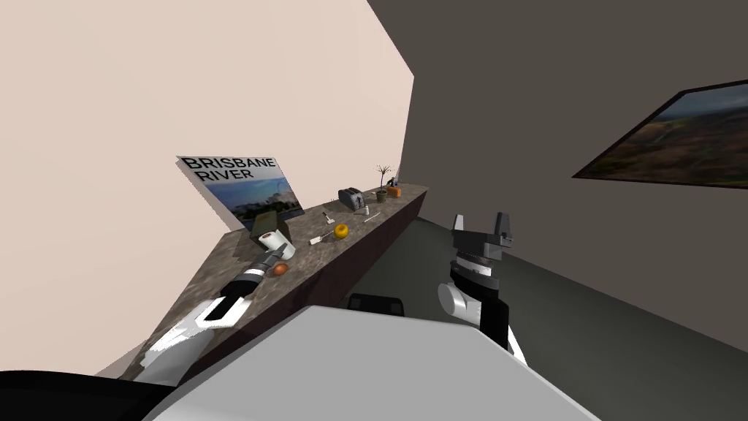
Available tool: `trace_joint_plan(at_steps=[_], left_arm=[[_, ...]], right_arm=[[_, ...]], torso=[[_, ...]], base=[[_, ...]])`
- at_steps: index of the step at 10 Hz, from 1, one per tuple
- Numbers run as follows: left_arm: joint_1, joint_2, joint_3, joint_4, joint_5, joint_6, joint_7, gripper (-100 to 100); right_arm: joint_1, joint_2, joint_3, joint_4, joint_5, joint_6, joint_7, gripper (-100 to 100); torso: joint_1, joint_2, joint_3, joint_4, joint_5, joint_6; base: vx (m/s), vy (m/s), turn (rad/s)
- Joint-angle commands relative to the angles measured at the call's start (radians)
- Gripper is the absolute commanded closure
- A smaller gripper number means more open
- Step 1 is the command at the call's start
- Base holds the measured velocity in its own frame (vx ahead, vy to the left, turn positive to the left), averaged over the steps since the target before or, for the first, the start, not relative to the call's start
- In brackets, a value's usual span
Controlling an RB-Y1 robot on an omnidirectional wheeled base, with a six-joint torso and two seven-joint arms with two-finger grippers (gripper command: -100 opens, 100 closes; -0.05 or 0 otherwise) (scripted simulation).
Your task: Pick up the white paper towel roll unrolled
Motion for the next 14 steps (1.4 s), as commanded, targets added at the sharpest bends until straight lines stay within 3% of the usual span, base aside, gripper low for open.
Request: trace_joint_plan(at_steps=[1,2,3,4,6,7,8,11,12,14], left_arm=[[0.000,0.000,0.000,0.000,0.000,0.000,0.000,100],[0.000,0.000,0.000,0.000,0.000,0.000,0.000,100],[0.000,0.000,0.000,0.000,0.000,0.000,0.001,0],[-0.018,-0.040,-0.035,-0.050,-0.042,0.050,0.005,100],[-0.018,-0.040,-0.035,-0.061,-0.042,0.050,0.005,100],[-0.037,-0.066,-0.059,-0.095,-0.072,0.084,0.006,100],[-0.037,-0.066,-0.059,-0.096,-0.072,0.084,0.006,100],[-0.092,-0.143,-0.130,-0.197,-0.160,0.175,0.007,100],[-0.092,-0.143,-0.130,-0.200,-0.160,0.183,0.007,100],[-0.129,-0.194,-0.178,-0.270,-0.219,0.249,0.008,100]], right_arm=[[0.000,0.000,0.000,0.000,0.000,0.000,0.000,0],[0.000,0.000,0.000,0.000,0.000,0.000,0.000,0],[0.000,0.000,0.000,0.000,0.000,0.000,0.000,0],[0.000,0.000,0.000,0.000,0.000,0.000,0.000,0],[0.000,0.000,0.000,0.000,0.000,0.000,0.000,0],[0.000,0.000,0.000,0.000,0.000,0.000,0.000,0],[0.000,0.000,0.000,0.000,0.000,0.000,0.000,0],[0.000,0.000,0.000,0.000,0.000,0.000,0.000,0],[0.000,0.000,0.000,0.000,0.000,0.000,0.000,0],[0.000,0.000,0.000,0.000,0.000,0.000,0.000,0]], torso=[[0.000,0.000,0.000,0.000,0.000,0.000],[0.000,0.000,0.000,0.000,0.000,0.000],[0.000,0.000,0.000,0.000,0.000,0.000],[0.000,0.000,0.000,0.000,0.000,0.000],[0.007,0.004,0.001,-0.001,0.004,-0.004],[0.007,0.003,0.001,-0.002,0.005,-0.004],[0.008,0.003,0.000,-0.003,0.006,-0.004],[0.011,0.004,0.000,-0.005,0.009,-0.005],[0.013,0.006,0.000,-0.005,0.011,-0.006],[0.012,0.004,-0.001,-0.006,0.011,-0.006]], base=[[0.000,0.000,0.000],[0.000,0.000,0.000],[0.000,0.000,0.000],[-0.048,0.064,0.336],[-0.027,0.066,0.080],[-0.022,0.056,0.172],[-0.018,0.050,0.071],[-0.046,0.096,0.229],[-0.039,0.079,0.033],[-0.024,0.082,0.203]])
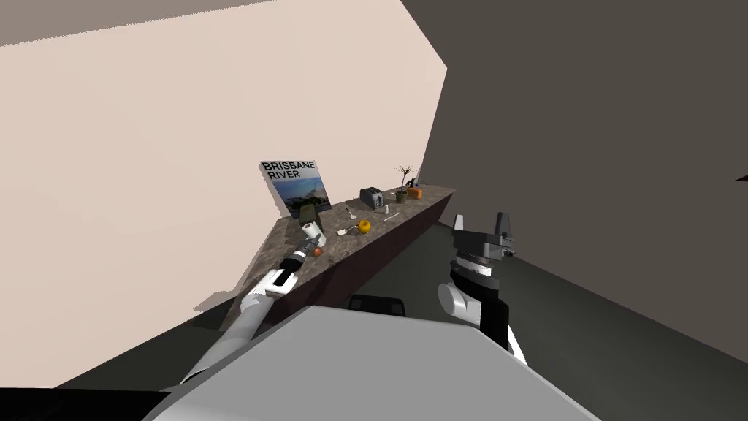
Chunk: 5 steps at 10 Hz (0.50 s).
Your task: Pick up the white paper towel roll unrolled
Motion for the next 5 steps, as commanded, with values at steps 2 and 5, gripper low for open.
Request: trace_joint_plan(at_steps=[2,5], left_arm=[[-0.019,-0.046,-0.035,-0.058,-0.047,0.051,-0.004,100],[-0.024,-0.050,-0.056,-0.103,-0.063,0.091,0.009,0]], right_arm=[[0.000,0.000,0.000,0.000,0.000,0.000,0.000,0],[0.000,0.000,0.000,0.000,0.000,0.000,0.000,0]], torso=[[0.002,0.001,0.001,0.000,0.000,-0.001],[-0.002,0.000,0.000,0.000,0.000,0.000]], base=[[-0.040,0.099,0.149],[-0.010,0.042,0.051]])
